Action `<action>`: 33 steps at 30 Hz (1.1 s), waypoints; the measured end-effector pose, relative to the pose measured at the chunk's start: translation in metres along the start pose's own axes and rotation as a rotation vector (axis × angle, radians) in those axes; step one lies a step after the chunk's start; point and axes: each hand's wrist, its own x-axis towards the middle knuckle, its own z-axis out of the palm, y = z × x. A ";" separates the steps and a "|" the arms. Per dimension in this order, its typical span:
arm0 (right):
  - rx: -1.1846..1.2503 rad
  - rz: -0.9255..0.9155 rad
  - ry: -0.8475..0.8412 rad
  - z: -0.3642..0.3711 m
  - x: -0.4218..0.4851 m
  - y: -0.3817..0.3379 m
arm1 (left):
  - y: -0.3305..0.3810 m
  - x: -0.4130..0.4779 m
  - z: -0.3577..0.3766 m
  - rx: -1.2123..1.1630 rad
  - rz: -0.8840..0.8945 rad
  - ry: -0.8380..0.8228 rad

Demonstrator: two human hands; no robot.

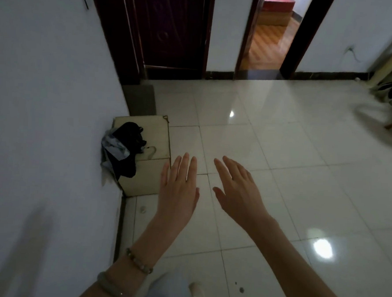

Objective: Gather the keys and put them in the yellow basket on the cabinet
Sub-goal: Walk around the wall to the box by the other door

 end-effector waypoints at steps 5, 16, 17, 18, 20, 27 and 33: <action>0.004 -0.059 -0.034 0.013 0.058 0.046 | 0.003 0.062 0.021 0.004 -0.064 -0.015; 0.013 -0.150 -0.084 0.047 0.249 0.129 | -0.033 0.250 0.065 0.038 -0.184 0.022; 0.016 -0.162 -0.086 0.048 0.269 0.136 | -0.036 0.269 0.067 0.039 -0.193 0.023; 0.017 -0.171 -0.086 0.050 0.287 0.142 | -0.039 0.287 0.068 0.040 -0.200 0.021; 0.022 -0.186 -0.093 0.052 0.322 0.154 | -0.044 0.322 0.072 0.046 -0.212 0.020; 0.067 -0.197 -0.090 0.063 0.415 0.192 | -0.063 0.413 0.088 0.077 -0.241 -0.013; 0.083 -0.275 -0.115 0.080 0.494 0.224 | -0.079 0.479 0.107 0.094 -0.317 -0.046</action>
